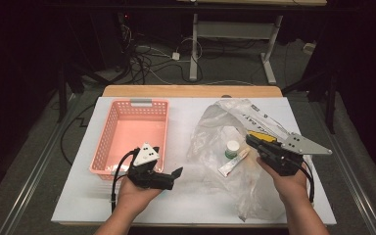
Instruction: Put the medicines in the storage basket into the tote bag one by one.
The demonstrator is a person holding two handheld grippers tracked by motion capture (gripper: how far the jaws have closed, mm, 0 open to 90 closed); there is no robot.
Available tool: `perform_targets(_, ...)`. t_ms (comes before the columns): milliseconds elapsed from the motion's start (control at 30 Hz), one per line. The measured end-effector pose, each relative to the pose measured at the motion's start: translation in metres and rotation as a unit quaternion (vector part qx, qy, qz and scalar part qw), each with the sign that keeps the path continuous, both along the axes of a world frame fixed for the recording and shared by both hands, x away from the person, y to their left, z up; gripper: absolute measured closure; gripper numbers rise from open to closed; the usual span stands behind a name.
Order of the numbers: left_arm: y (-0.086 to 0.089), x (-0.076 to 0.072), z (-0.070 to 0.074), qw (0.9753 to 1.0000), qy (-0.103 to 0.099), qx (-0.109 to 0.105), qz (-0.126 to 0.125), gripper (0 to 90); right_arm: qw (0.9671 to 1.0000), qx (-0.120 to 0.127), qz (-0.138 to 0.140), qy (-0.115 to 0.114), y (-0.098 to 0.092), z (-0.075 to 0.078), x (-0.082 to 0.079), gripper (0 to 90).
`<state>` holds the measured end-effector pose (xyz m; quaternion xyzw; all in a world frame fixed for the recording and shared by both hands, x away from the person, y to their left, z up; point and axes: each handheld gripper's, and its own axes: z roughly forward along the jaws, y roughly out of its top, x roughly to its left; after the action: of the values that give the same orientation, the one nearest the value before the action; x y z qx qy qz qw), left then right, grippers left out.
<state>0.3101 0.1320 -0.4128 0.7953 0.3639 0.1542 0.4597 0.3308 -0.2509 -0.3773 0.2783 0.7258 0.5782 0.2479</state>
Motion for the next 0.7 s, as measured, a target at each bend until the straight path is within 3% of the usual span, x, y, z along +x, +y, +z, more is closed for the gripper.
perform_targets(67,0.006,0.002,-0.001,0.9999,0.0,0.007,0.013,0.0,1.0,0.001,-0.001,0.0,0.0,0.0,0.0,90.0)
perform_targets(400,0.032,0.01,-0.001,0.9986,0.009,0.001,0.052,0.1,1.0,0.004,0.0,-0.003,-0.001,0.001,-0.001,90.0)
perform_targets(700,0.055,0.015,-0.002,0.9954,0.016,0.005,0.095,1.3,1.0,0.004,-0.001,-0.004,-0.002,0.002,-0.001,90.0)
